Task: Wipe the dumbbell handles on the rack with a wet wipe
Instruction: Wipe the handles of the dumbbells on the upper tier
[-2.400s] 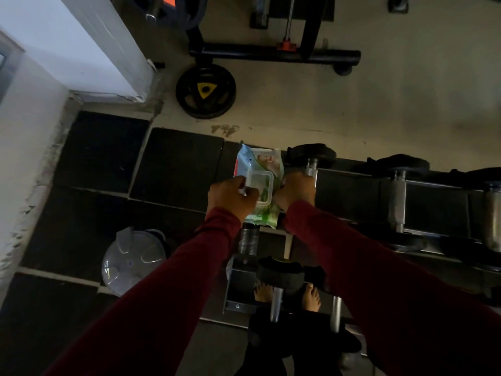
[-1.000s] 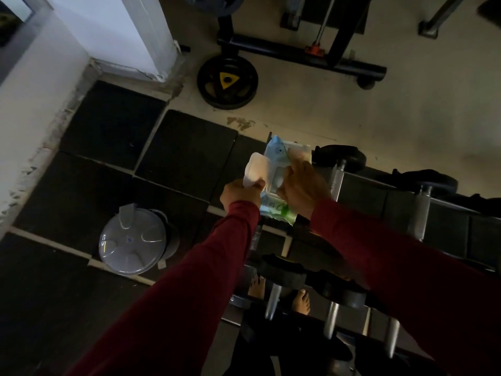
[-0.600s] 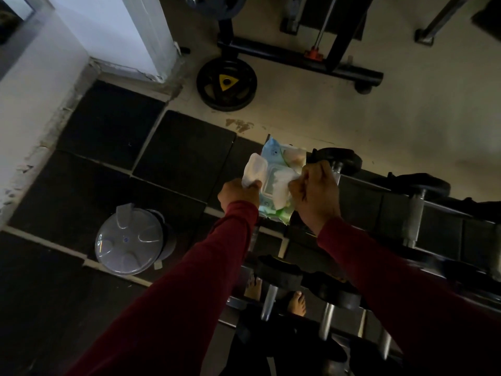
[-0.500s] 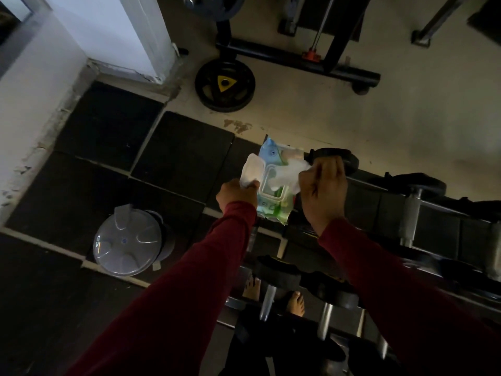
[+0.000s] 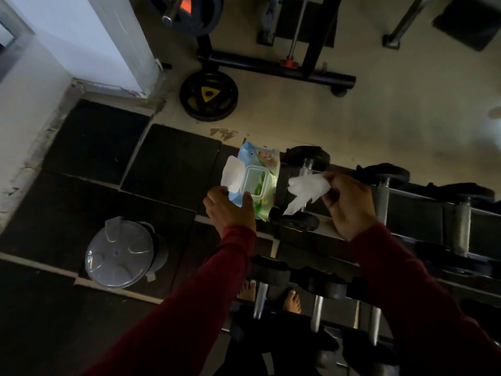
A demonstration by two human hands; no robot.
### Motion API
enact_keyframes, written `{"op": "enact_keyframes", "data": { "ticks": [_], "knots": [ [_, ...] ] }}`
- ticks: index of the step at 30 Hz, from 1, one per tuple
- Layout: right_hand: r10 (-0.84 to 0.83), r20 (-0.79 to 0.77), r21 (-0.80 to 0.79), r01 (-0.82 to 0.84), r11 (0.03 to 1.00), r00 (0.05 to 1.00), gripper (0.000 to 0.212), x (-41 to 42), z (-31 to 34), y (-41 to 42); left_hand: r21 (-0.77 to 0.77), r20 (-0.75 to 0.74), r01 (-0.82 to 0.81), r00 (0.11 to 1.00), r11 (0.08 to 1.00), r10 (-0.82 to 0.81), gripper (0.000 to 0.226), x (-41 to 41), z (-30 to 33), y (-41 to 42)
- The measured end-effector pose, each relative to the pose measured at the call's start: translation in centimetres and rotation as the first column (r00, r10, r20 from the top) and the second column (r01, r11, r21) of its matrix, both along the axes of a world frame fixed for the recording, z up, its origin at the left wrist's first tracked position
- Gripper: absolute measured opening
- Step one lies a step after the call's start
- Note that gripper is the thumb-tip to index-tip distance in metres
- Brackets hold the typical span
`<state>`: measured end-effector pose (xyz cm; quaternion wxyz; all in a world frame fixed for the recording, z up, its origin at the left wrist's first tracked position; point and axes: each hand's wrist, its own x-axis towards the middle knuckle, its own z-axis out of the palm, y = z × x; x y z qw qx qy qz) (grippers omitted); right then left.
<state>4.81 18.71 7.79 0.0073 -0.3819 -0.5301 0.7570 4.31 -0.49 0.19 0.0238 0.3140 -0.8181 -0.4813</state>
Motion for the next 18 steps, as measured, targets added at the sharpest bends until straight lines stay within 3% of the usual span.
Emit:
{"op": "enact_keyframes", "data": {
  "ticks": [3, 5, 8, 9, 11, 15, 18],
  "knots": [
    [0.001, 0.024, -0.134, 0.003, 0.991, 1.000, 0.012, 1.5, -0.6, 1.9, -0.033, -0.076, 0.286, 0.955, 0.958, -0.288, 0.032, 1.5, 0.4, 1.6],
    [0.098, 0.050, -0.044, -0.096, 0.994, 0.994, 0.009, 2.1, -1.4, 2.5, -0.073, -0.069, 0.506, 0.857, 0.859, -0.511, 0.025, 2.0, 0.8, 2.5],
    [0.231, 0.179, 0.174, -0.262, 0.949, 0.956, 0.015, 2.4, -3.7, 2.8, -0.062, 0.054, 0.752, 0.659, 0.656, -0.750, 0.037, 2.3, 1.7, 3.2],
    [0.266, 0.257, 0.266, -0.332, 0.905, 0.929, 0.017, 2.2, -4.7, 2.9, -0.047, 0.106, 0.799, 0.600, 0.599, -0.793, 0.041, 2.3, 2.0, 3.3],
    [0.366, 0.464, 0.444, -0.569, 0.692, 0.807, 0.016, 1.8, -6.3, 3.2, -0.038, 0.181, 0.844, 0.532, 0.535, -0.827, 0.046, 2.3, 2.3, 3.4],
    [0.412, 0.670, 0.508, -0.786, 0.353, 0.618, 0.019, 0.0, -7.9, 3.2, -0.036, 0.266, 0.833, 0.541, 0.553, -0.798, 0.048, 1.6, 1.8, 3.7],
    [0.404, 0.724, 0.484, -0.829, 0.281, 0.559, 0.019, -1.4, -7.9, 2.6, -0.037, 0.292, 0.819, 0.557, 0.573, -0.778, 0.049, 1.2, 1.5, 4.0]
  ]
}}
